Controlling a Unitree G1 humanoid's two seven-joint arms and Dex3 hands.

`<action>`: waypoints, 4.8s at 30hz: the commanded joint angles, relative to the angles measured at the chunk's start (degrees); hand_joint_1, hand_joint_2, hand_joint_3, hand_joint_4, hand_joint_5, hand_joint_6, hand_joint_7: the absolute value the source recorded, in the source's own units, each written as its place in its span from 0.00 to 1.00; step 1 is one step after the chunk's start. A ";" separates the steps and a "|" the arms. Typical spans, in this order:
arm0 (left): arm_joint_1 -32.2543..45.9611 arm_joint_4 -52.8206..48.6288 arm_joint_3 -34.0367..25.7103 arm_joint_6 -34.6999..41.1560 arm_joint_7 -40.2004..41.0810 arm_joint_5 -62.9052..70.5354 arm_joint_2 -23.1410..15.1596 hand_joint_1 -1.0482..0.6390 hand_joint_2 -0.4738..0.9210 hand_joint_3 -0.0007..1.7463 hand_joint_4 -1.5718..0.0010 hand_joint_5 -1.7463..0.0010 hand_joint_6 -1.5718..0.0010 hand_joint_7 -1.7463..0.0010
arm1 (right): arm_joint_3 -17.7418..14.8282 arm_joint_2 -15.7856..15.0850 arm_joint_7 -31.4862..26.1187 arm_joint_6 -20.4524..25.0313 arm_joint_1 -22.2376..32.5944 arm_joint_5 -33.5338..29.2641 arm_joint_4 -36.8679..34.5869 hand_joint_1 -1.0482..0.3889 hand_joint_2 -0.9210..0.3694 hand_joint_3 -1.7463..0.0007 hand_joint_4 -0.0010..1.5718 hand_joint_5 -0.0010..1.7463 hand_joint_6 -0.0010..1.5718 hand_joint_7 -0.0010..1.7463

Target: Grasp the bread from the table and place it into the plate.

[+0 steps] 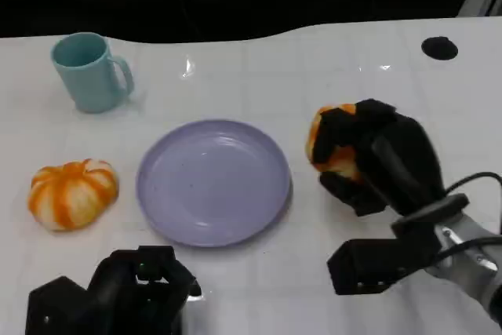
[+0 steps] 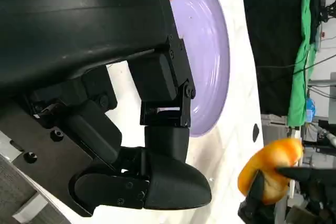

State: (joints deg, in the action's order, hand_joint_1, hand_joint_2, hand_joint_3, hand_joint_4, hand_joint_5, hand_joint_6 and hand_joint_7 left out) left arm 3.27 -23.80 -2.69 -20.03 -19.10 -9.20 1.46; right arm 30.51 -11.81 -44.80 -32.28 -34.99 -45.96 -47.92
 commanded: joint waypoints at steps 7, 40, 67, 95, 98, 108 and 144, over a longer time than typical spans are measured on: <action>-0.05 -0.14 0.35 -0.67 0.51 0.62 -0.66 0.00 0.71 0.42 0.00 0.29 0.14 0.48 | 1.07 7.57 8.11 -0.82 -4.72 0.61 1.01 0.60 0.50 0.21 0.62 1.00 0.49 0.97; 0.59 0.67 1.26 -1.18 0.65 0.91 -0.21 0.00 0.73 0.40 0.00 0.29 0.13 0.50 | 3.96 18.25 20.07 3.65 -15.36 2.64 -17.60 0.32 0.00 0.90 0.18 0.30 0.31 0.01; 0.32 0.61 1.15 -0.71 0.79 0.89 -0.34 0.00 0.73 0.37 0.00 0.29 0.12 0.50 | 6.52 14.70 18.79 6.86 -13.09 0.74 -11.26 0.24 0.00 0.84 0.17 0.58 0.57 0.06; -0.04 0.73 1.39 -0.20 1.40 1.17 -0.62 0.00 0.74 0.36 0.00 0.29 0.12 0.50 | -4.72 -0.40 24.69 -7.55 8.37 12.76 16.27 0.43 0.00 0.88 0.39 0.70 0.63 0.06; -0.07 0.78 1.39 -0.03 1.46 1.16 -0.62 0.00 0.74 0.36 0.00 0.29 0.12 0.50 | -6.30 -0.69 27.24 -9.71 10.87 15.87 17.72 0.44 0.02 0.83 0.39 0.77 0.62 0.14; -0.05 0.96 1.51 0.13 1.96 1.48 -0.50 0.00 0.75 0.36 0.00 0.29 0.12 0.50 | -10.31 -0.23 34.24 -14.49 18.37 23.32 20.73 0.53 0.35 0.40 0.43 0.85 0.44 0.66; 0.51 1.58 1.02 0.52 1.03 0.23 -1.15 0.00 0.74 0.38 0.00 0.30 0.11 0.51 | -19.70 1.47 53.72 -10.75 39.72 41.18 30.66 0.49 0.25 0.39 0.48 1.00 0.43 0.90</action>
State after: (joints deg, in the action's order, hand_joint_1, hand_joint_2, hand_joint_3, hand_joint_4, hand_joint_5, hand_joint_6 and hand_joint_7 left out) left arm 3.35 -22.78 -0.95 -19.61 -17.80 -8.34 1.34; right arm 11.88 -10.54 8.93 -42.21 4.58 -5.40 -16.19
